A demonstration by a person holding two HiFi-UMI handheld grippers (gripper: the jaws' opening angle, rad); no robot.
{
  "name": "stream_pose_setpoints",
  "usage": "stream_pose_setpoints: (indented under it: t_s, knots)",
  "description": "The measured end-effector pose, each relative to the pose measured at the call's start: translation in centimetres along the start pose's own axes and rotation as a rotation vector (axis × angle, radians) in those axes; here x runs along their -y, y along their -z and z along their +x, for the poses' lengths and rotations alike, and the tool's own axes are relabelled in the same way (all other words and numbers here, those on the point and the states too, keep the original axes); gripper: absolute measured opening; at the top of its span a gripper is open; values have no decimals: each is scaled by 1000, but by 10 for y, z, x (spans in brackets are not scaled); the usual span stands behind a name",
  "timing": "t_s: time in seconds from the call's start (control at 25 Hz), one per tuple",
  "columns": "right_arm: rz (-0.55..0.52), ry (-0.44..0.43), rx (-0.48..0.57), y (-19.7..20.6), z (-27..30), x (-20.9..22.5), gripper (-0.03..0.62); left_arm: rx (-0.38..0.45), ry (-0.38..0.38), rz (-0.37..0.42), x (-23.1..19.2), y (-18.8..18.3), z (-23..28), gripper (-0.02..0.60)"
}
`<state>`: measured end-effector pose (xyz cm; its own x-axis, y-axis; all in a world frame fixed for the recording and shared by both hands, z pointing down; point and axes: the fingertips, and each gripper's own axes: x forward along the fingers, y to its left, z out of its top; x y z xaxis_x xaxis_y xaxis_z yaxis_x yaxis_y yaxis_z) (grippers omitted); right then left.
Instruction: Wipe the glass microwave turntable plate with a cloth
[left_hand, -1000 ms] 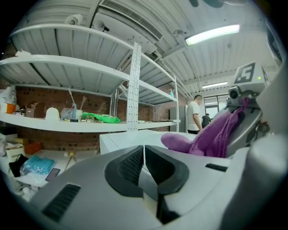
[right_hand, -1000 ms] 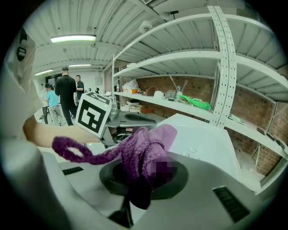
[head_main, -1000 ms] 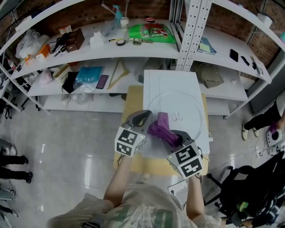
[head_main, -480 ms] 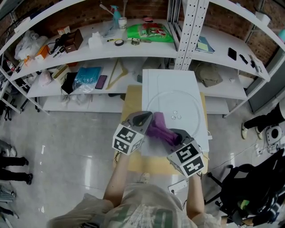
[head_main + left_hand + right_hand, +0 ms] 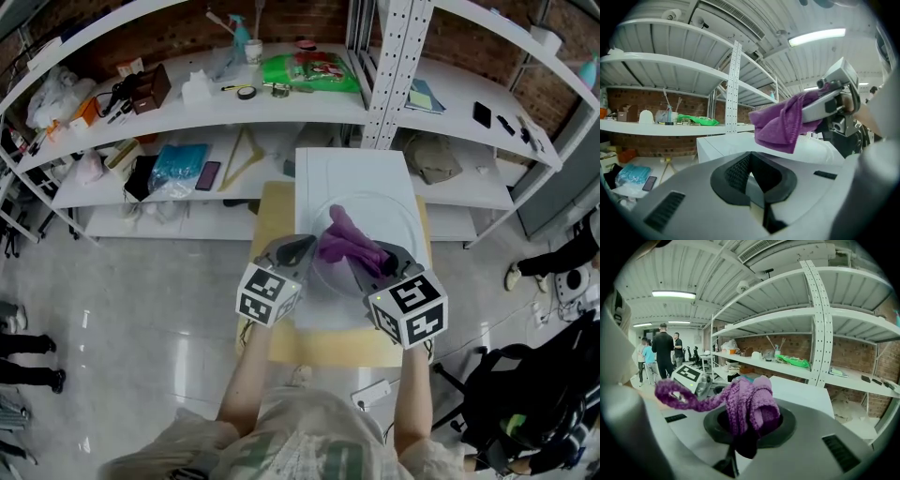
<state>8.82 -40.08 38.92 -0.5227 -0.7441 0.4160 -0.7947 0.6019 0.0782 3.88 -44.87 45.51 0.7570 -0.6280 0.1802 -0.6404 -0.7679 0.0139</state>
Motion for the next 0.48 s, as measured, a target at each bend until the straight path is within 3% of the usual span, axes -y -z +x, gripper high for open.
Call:
stream_pose_setpoints:
  t_s: [0.2, 0.48]
  knots:
    - [-36, -1, -84, 0, 39, 10, 51, -1, 8, -8, 0, 1, -1, 2]
    - [-8, -2, -176, 22, 68, 19, 51, -2, 23, -18, 1, 1, 0, 2]
